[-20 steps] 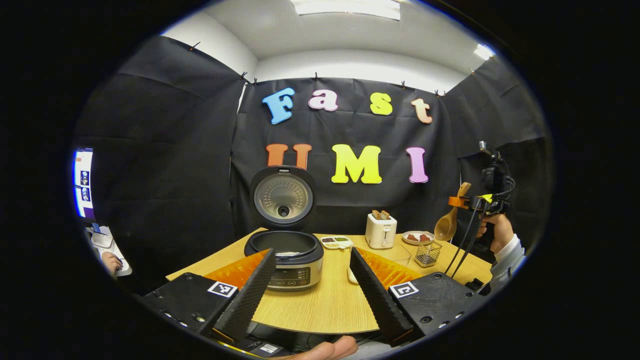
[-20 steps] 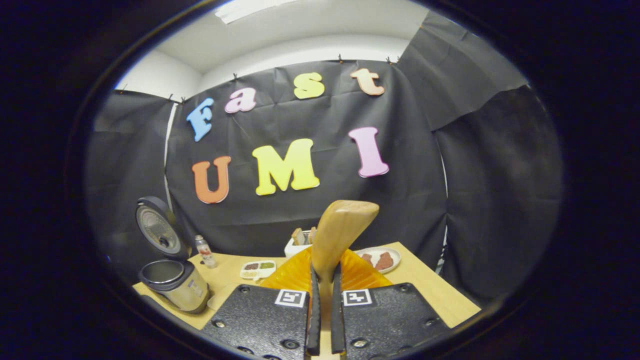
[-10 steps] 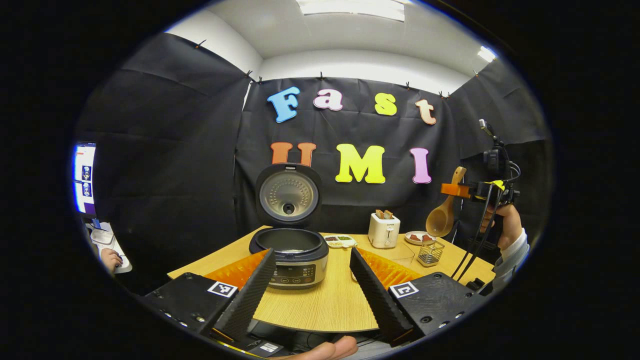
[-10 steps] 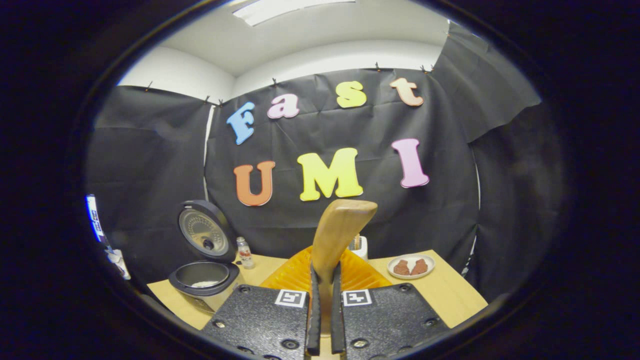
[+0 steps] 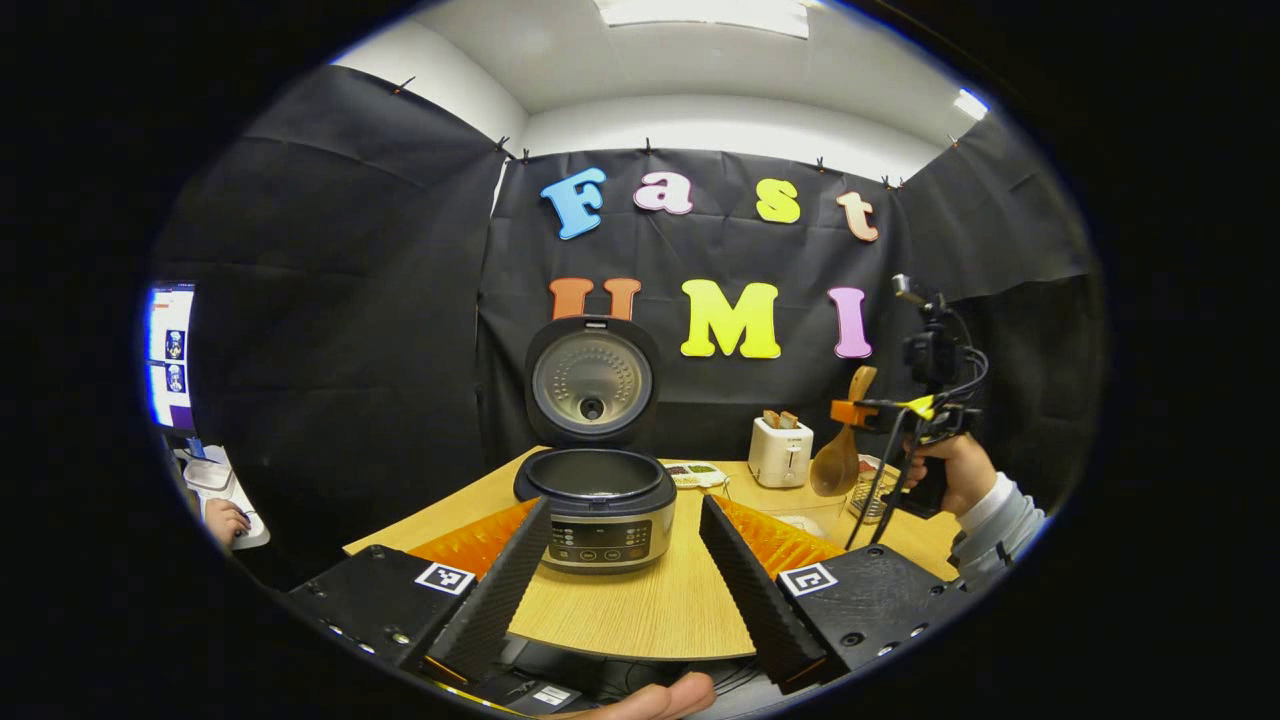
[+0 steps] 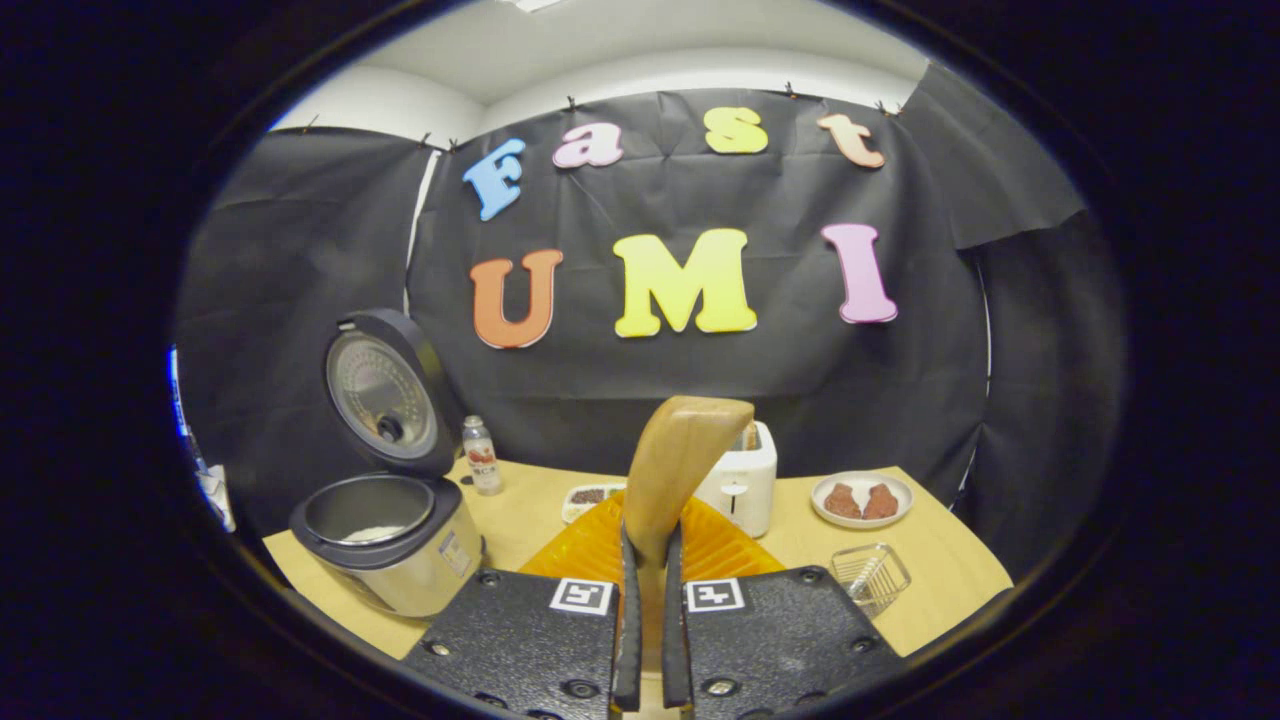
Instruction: Close the left gripper, press the button to open the rice cooker; take a wooden spoon from the chopstick holder with the right hand, scoop a spoonful of rice and pour it into the rice cooker, then put the wooden spoon back into the chopstick holder.
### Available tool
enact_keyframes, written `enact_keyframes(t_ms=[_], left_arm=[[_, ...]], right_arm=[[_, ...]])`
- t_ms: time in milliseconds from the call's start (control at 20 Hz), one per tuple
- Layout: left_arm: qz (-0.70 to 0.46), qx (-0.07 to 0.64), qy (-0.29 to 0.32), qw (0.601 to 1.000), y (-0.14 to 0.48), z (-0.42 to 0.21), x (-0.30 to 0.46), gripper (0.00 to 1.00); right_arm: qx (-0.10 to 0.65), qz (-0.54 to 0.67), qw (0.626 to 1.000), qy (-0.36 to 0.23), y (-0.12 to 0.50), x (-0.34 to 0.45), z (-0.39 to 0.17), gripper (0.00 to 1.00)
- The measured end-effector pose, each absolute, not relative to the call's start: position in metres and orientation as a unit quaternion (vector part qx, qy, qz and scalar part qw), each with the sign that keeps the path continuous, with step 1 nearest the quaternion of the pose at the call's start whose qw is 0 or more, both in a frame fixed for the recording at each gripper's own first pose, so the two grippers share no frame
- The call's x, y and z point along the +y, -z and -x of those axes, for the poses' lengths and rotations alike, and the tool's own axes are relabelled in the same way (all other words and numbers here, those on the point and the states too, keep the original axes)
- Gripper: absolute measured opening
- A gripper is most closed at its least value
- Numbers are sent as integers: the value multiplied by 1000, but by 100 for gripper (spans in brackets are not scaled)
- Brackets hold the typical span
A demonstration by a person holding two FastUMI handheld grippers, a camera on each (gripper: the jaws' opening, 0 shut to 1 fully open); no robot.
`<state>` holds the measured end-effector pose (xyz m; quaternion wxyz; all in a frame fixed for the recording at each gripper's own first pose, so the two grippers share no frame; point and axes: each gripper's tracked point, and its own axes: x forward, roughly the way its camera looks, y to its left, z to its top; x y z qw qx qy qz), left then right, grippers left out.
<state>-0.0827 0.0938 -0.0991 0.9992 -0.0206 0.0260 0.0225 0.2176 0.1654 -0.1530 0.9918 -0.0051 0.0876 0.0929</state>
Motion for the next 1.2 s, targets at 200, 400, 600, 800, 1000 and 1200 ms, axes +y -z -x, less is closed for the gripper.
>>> enact_keyframes(t_ms=[200,400,600,800,1000,1200], left_arm=[[15,35,-24,999,107,75,97,95],[15,32,-21,999,106,68,97,95],[23,41,-19,999,114,62,98,95],[29,47,-22,998,120,57,104,95],[36,53,-25,998,126,55,109,95],[40,57,-23,997,130,55,111,95]], right_arm=[[112,12,990,-82,189,166,-245,14],[132,17,989,-72,214,163,-269,13],[143,46,988,-43,234,152,-292,13],[158,83,984,-23,256,153,-301,13],[157,66,985,-36,264,172,-299,13],[156,15,984,-89,266,207,-297,13]])
